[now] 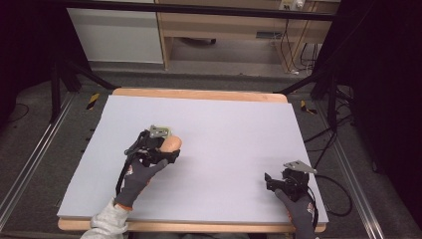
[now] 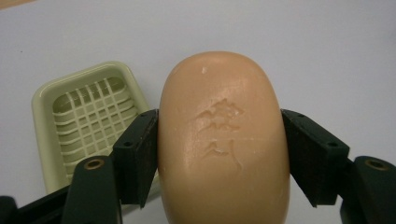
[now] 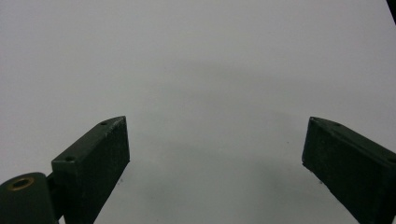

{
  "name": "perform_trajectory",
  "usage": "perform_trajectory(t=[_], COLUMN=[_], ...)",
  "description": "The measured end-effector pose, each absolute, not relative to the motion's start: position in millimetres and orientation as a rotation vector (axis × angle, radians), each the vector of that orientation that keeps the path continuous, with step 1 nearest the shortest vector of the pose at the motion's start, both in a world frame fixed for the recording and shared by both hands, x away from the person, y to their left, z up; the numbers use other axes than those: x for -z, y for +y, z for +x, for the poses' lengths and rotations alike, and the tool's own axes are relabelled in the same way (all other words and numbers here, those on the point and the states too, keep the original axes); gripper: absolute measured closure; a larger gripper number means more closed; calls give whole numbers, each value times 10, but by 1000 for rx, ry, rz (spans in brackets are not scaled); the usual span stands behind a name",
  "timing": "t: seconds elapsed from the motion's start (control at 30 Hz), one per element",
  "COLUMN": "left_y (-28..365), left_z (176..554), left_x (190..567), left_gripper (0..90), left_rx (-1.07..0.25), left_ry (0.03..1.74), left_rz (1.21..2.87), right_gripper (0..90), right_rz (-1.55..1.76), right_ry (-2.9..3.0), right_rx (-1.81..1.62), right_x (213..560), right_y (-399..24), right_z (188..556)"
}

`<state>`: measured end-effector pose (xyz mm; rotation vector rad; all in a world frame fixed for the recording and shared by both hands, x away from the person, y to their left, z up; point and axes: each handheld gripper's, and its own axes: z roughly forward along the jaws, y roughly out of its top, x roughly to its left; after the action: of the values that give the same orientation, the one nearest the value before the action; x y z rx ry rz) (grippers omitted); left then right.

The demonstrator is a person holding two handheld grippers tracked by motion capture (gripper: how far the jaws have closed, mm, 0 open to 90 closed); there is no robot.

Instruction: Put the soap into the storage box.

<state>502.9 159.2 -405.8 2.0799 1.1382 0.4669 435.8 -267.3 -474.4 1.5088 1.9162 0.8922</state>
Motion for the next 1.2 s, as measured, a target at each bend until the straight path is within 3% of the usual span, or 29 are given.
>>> perform_trajectory(t=[1.2], left_y=[1794], left_z=[5301], left_x=[4068], left_gripper=[314], left_rx=[-527], left_ry=[1239], left_rz=[2041], right_gripper=[78], right_rz=[1508], right_ry=[1920], right_rx=[-889], right_x=[4748], right_y=[-2662], right_z=[4366])
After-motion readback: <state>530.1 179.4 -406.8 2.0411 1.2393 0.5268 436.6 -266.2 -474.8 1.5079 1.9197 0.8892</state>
